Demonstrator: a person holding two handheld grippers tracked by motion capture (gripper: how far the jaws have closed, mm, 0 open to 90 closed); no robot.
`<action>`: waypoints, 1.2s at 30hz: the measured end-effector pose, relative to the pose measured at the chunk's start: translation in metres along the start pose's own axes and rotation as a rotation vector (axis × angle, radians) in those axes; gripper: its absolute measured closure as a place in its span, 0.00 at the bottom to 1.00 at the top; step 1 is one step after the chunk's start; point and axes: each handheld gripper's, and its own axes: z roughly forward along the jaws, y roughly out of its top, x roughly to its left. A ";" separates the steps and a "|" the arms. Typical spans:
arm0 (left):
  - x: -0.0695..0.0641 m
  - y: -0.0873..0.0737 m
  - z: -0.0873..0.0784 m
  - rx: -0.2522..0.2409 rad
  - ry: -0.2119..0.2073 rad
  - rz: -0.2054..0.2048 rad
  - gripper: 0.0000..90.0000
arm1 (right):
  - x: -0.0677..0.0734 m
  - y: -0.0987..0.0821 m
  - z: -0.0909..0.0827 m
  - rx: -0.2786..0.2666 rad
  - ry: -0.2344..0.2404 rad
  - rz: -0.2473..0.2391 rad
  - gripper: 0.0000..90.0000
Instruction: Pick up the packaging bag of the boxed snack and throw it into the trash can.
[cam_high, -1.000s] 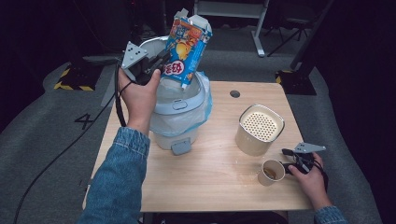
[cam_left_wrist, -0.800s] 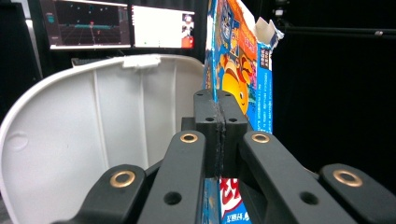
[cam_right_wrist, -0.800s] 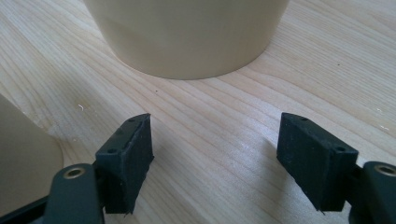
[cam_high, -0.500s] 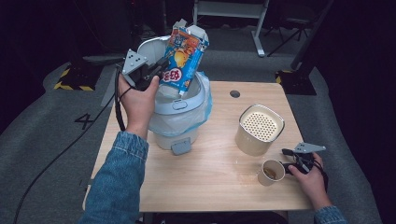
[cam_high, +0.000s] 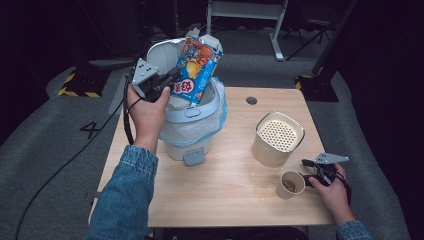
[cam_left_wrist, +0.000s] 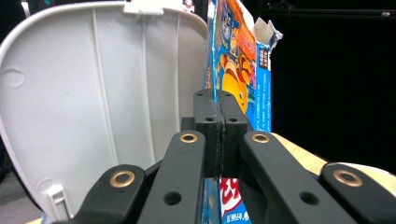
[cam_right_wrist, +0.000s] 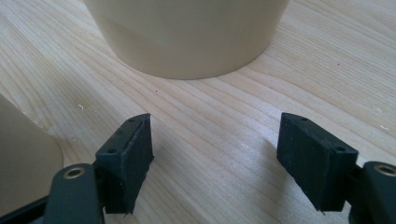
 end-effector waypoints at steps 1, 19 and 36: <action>0.000 -0.001 0.000 0.002 0.001 -0.002 0.99 | 0.000 0.000 0.000 0.000 0.000 0.000 0.30; 0.003 -0.019 -0.024 -0.004 -0.001 -0.015 0.49 | 0.000 0.000 0.000 0.000 0.000 0.000 0.30; -0.028 -0.022 -0.062 0.152 -0.291 0.112 0.45 | 0.000 0.000 0.000 0.001 0.003 0.001 0.30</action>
